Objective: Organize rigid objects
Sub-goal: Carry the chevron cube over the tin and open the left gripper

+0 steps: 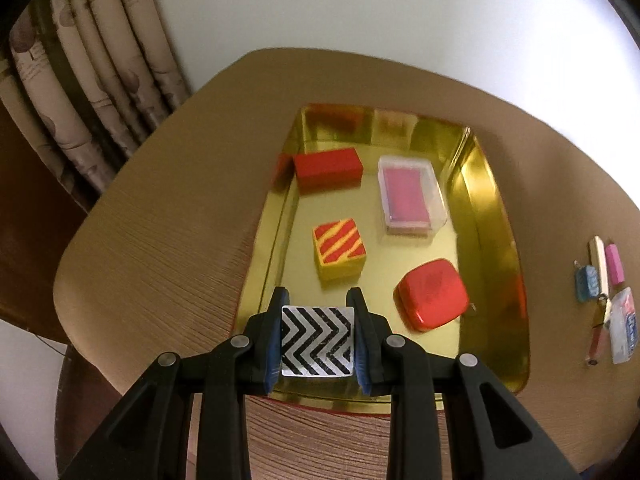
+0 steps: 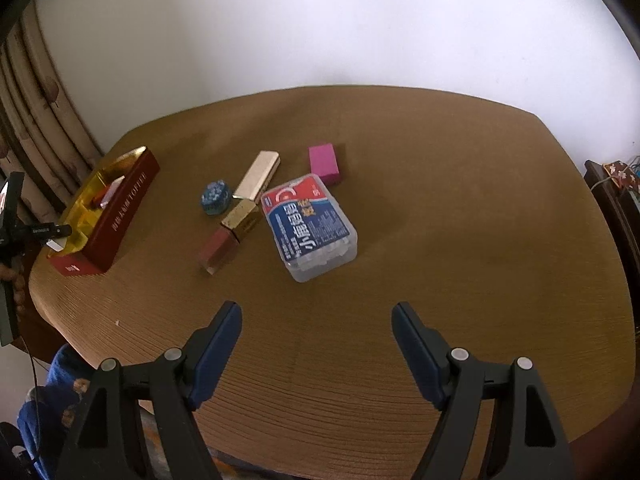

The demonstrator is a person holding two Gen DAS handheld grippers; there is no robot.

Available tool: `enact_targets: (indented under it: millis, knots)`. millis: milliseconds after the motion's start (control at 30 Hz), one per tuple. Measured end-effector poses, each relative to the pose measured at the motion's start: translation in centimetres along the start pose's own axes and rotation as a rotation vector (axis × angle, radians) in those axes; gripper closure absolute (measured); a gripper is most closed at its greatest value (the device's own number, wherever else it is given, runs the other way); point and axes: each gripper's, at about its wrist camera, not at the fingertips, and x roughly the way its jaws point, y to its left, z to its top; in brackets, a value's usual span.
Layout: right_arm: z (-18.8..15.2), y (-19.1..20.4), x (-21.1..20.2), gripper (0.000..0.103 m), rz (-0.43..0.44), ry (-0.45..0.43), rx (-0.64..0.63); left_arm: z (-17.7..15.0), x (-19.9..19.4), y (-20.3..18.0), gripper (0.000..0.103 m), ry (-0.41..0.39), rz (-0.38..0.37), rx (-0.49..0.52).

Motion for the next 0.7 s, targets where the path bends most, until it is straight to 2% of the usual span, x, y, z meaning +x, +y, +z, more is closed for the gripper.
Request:
enact_targets:
  millis: [533, 567, 600, 633, 700]
  knots:
    - [-0.2, 0.1, 1.0, 0.023, -0.016, 0.019, -0.018, -1.3, 3.1, 0.2, 0.074, 0.041, 0.023, -0.009]
    - [-0.3, 0.1, 1.1, 0.023, -0.018, 0.018, -0.020, -1.2, 3.1, 0.1, 0.064, 0.039, 0.019, -0.013]
    - [-0.3, 0.1, 1.1, 0.023, -0.020, 0.012, -0.024, -1.2, 3.0, 0.0, 0.045, 0.037, 0.016, -0.019]
    - [-0.4, 0.1, 1.0, 0.023, -0.019, 0.002, -0.026, -1.2, 2.8, 0.0, 0.038, 0.029, 0.007, -0.020]
    - [-0.4, 0.1, 0.9, 0.023, -0.004, -0.025, -0.022, -1.3, 1.5, -0.1, 0.034, -0.025, -0.026, -0.021]
